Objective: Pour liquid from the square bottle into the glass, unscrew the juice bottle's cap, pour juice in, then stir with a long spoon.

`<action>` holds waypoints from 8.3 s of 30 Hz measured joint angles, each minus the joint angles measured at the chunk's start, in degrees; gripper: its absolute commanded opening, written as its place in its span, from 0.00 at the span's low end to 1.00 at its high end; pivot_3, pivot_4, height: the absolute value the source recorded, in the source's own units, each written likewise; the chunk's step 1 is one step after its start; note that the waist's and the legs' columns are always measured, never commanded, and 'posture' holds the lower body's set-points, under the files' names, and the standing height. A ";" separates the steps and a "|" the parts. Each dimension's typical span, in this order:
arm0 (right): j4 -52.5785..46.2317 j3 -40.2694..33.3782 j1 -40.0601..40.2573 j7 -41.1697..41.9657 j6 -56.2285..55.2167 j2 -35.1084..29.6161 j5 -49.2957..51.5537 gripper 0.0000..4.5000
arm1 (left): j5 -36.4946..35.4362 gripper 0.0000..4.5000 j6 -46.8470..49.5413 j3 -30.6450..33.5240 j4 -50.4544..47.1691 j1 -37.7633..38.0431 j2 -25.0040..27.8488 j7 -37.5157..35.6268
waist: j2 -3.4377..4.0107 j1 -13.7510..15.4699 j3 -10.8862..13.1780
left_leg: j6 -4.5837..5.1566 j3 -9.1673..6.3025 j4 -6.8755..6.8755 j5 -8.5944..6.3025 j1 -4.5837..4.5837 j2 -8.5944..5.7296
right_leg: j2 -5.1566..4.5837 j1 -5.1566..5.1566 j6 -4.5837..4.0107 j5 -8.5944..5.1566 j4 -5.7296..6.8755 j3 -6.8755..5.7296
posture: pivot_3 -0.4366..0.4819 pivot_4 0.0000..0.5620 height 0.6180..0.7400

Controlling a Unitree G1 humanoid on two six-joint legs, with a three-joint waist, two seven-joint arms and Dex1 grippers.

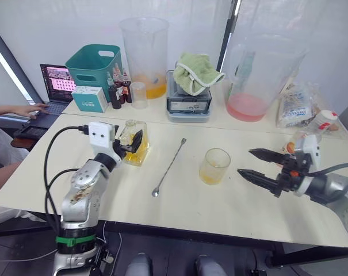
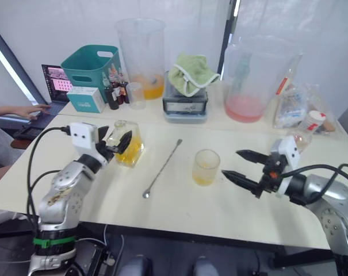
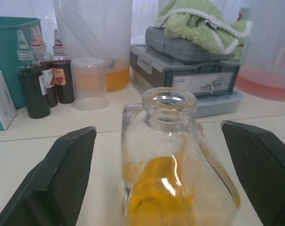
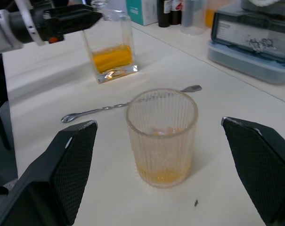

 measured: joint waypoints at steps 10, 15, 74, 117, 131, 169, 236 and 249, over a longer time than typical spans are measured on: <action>10.69 -14.54 11.43 0.65 -6.24 0.30 -5.80 1.00 | -14.31 1.00 1.24 13.96 -1.46 16.53 14.27 -21.38 | 0.01 -0.53 0.00 | 0.01 0.07 -0.25 0.01 0.13 0.01 | -0.02 0.02 -0.12 -0.31 -0.15 0.01 | 0.48 0.27 1.00; 14.30 -16.26 13.04 1.05 -11.49 2.42 -8.91 1.00 | -14.96 1.00 -4.95 16.20 5.06 21.72 15.80 -29.91 | 0.01 -1.08 0.00 | 0.01 0.11 -0.26 0.01 0.19 0.01 | -0.03 0.07 0.01 -0.54 -0.15 0.03 | 0.48 0.27 1.00; 26.35 -4.80 -25.50 -35.04 2.78 5.84 -21.29 1.00 | -22.57 1.00 3.65 -3.87 -14.42 13.92 19.38 -33.42 | 0.14 -1.70 0.09 | 0.07 0.12 -0.46 -0.02 0.04 -0.02 | -0.05 -0.06 -0.21 -0.59 -0.15 0.13 | 0.48 0.27 1.00; -26.19 -11.90 -3.74 -22.85 22.70 -0.09 27.31 0.29 | -19.72 1.00 2.12 -7.02 -5.46 8.24 21.81 -41.21 | 0.28 -1.68 0.52 | 0.08 0.01 -0.46 -0.02 -0.11 -0.04 | -0.04 -0.08 -0.16 -0.62 -0.32 0.10 | 0.48 0.27 1.00; -31.79 15.82 -4.53 -27.50 11.37 6.68 5.05 0.29 | -17.87 1.00 0.76 -8.31 -4.46 7.14 22.15 -43.67 | 0.18 -1.47 0.55 | 0.08 -0.07 -0.47 -0.02 -0.20 -0.02 | -0.05 -0.09 -0.18 -0.60 -0.48 0.01 | 0.48 0.27 1.00; -2.58 20.69 -19.56 11.91 2.75 0.64 2.94 0.99 | -17.89 1.00 -0.92 -7.84 -2.94 7.73 24.32 -47.04 | 0.08 -1.57 0.59 | 0.08 -0.13 -0.46 -0.02 -0.18 -0.02 | -0.04 -0.04 -0.20 -0.58 -0.48 -0.06 | 0.48 0.27 1.00; -8.04 15.63 -11.99 -1.24 1.90 -3.75 10.07 0.99 | -15.79 1.00 -1.44 -8.82 0.21 2.91 23.45 -47.06 | 0.01 -1.67 0.58 | 0.07 -0.48 -0.46 0.03 -0.19 -0.02 | -0.01 0.06 -0.26 -0.58 -0.44 -0.40 | 0.48 0.27 1.00; 0.13 18.20 -15.96 9.76 -2.21 2.40 0.95 0.38 | -15.89 1.00 -0.32 -6.48 -1.64 4.46 24.65 -46.66 | 0.02 -1.40 0.59 | 0.07 -0.58 -0.45 0.03 -0.29 -0.02 | -0.03 0.04 -0.27 -0.57 -0.43 -0.55 | 0.48 0.27 1.00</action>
